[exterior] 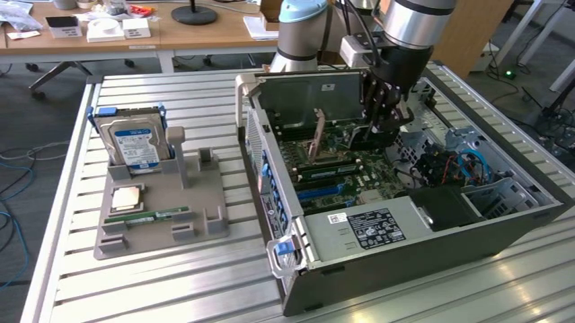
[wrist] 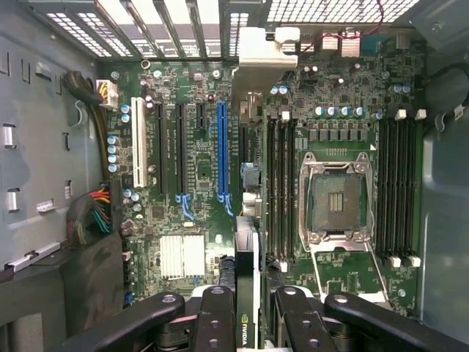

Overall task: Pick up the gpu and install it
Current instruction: 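Insert the gpu into the slot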

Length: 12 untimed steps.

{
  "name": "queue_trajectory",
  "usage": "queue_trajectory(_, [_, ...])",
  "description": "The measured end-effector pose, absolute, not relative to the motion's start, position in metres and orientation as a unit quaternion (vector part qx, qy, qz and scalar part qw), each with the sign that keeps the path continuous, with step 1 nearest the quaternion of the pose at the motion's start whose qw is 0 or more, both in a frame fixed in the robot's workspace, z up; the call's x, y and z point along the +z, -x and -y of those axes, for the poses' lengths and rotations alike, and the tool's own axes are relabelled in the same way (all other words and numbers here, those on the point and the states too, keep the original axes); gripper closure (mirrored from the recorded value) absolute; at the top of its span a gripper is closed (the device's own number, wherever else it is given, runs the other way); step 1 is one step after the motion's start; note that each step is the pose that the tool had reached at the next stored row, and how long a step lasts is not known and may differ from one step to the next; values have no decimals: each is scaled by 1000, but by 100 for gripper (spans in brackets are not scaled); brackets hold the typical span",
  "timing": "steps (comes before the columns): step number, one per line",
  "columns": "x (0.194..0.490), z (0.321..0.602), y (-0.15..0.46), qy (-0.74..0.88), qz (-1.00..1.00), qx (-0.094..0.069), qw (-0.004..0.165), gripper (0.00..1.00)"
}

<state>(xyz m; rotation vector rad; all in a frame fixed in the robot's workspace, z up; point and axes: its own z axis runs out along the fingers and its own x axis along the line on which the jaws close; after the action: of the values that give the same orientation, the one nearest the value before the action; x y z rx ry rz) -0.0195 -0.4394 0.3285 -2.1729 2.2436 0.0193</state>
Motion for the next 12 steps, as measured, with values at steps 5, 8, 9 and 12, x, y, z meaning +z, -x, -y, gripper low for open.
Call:
queue_trajectory(5, [326,439,19,696,-718,6,9,74])
queue_trajectory(8, [326,439,19,696,-718,6,9,74])
queue_trajectory(9, [326,439,19,696,-718,6,9,74])
queue_trajectory(12, [325,439,19,696,-718,6,9,74])
